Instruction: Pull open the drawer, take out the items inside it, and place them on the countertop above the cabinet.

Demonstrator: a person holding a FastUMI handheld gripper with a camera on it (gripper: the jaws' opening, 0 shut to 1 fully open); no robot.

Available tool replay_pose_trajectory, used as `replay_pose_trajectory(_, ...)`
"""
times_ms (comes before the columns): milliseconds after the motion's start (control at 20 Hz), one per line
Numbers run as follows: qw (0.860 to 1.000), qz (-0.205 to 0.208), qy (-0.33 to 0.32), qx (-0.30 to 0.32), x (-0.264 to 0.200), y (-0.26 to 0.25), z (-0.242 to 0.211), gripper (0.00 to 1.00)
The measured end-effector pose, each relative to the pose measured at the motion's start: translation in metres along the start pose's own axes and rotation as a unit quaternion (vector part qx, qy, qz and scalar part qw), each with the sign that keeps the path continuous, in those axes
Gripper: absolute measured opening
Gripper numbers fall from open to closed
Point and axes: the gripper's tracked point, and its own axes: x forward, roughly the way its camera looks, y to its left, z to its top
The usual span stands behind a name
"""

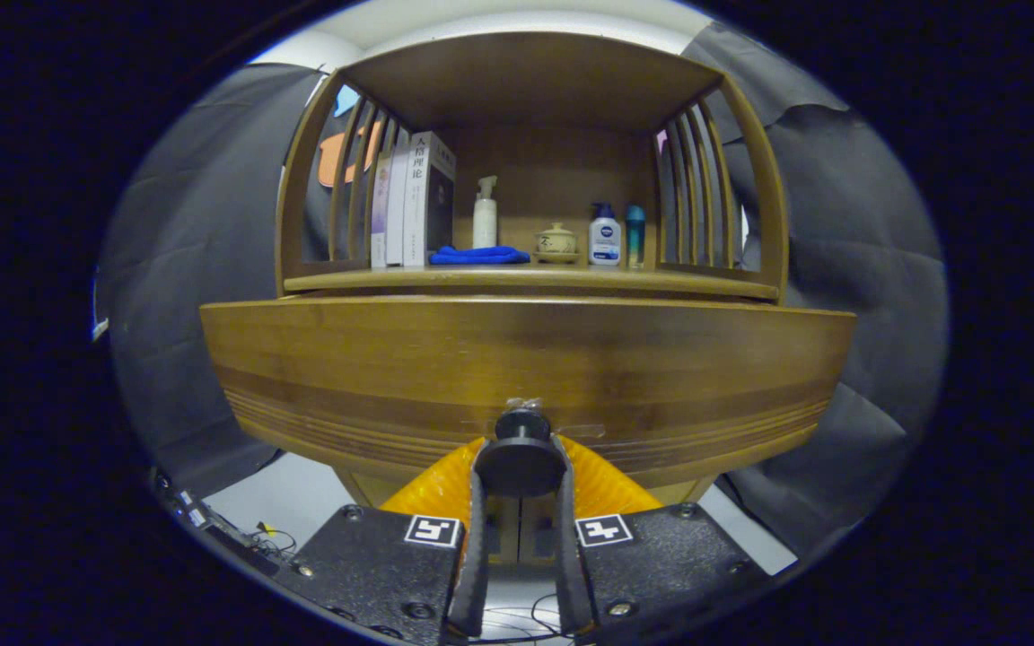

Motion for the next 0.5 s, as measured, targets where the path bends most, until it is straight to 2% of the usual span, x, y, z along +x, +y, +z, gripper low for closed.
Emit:
replay_pose_trajectory(150, 1.0, 0.006, 0.01, 0.021, -0.02, 0.001, -0.006, 0.34)
replay_pose_trajectory(500, 1.0, 0.004, 0.019, 0.001, -0.049, 0.001, -0.024, 0.34)
